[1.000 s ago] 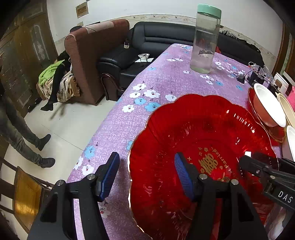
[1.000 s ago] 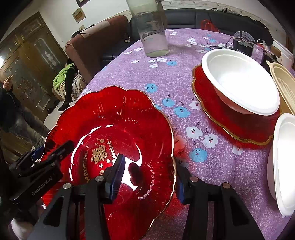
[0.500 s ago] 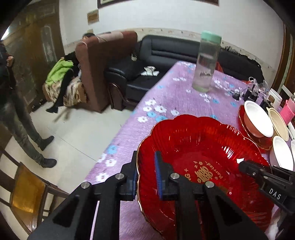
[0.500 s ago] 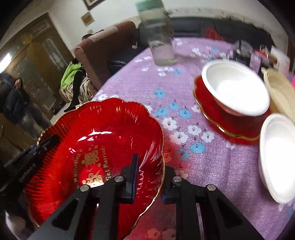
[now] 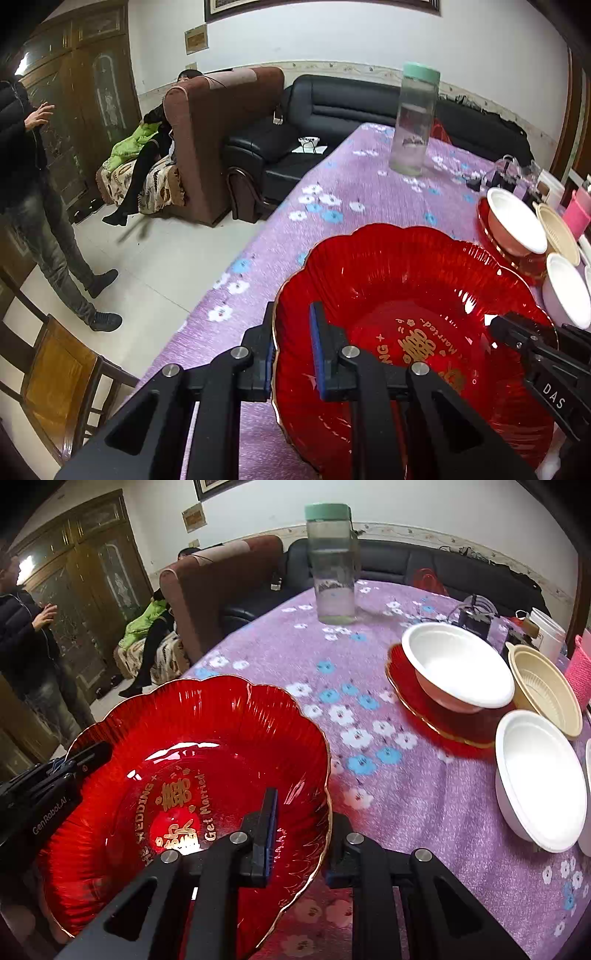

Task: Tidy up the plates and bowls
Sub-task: 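Lower the red wedding plate onto the cloth and open both grippers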

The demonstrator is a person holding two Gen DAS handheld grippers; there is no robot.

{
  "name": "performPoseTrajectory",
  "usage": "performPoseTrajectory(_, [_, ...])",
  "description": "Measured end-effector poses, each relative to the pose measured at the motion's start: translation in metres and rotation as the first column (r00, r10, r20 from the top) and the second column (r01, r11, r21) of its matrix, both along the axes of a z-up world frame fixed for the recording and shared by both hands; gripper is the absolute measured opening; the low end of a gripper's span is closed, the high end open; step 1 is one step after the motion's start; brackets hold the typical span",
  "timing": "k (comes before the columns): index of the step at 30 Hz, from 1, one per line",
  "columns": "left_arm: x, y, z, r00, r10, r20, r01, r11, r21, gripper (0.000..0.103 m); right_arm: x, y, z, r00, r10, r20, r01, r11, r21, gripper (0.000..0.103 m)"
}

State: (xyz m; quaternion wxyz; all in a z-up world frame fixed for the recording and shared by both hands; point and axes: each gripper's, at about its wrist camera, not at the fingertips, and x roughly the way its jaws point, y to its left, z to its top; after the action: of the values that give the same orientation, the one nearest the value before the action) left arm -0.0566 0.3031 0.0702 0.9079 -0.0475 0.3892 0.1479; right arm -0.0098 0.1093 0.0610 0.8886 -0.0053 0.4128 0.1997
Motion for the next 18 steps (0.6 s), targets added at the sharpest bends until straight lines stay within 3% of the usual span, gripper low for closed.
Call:
performPoseTrajectory(6, [0.008,-0.008,-0.018,0.999,-0.012,-0.039,0.012,1.000,0.016,0.018,0.007,-0.006,-0.016,0.999,-0.029,-0.030,0.029,1.000,-0.007,0.021])
performPoseTrajectory(12, [0.011,-0.012,-0.024,0.999,0.009,-0.047,-0.007,0.999,0.050,0.021,0.004,-0.002,-0.016,1.000,-0.028,0.006,0.028,0.999,-0.030,0.021])
performPoseTrajectory(15, [0.009,-0.011,-0.023,0.999,0.010,-0.041,-0.008,0.999,0.051,0.030,0.001,0.001,-0.015,0.999,-0.019,0.027,0.020,0.999,-0.045,0.023])
performPoseTrajectory(18, [0.003,-0.015,-0.014,1.000,0.005,-0.013,-0.004,0.997,0.076,0.053,-0.003,0.003,-0.010,0.998,-0.018,0.053,0.021,0.998,-0.054,0.030])
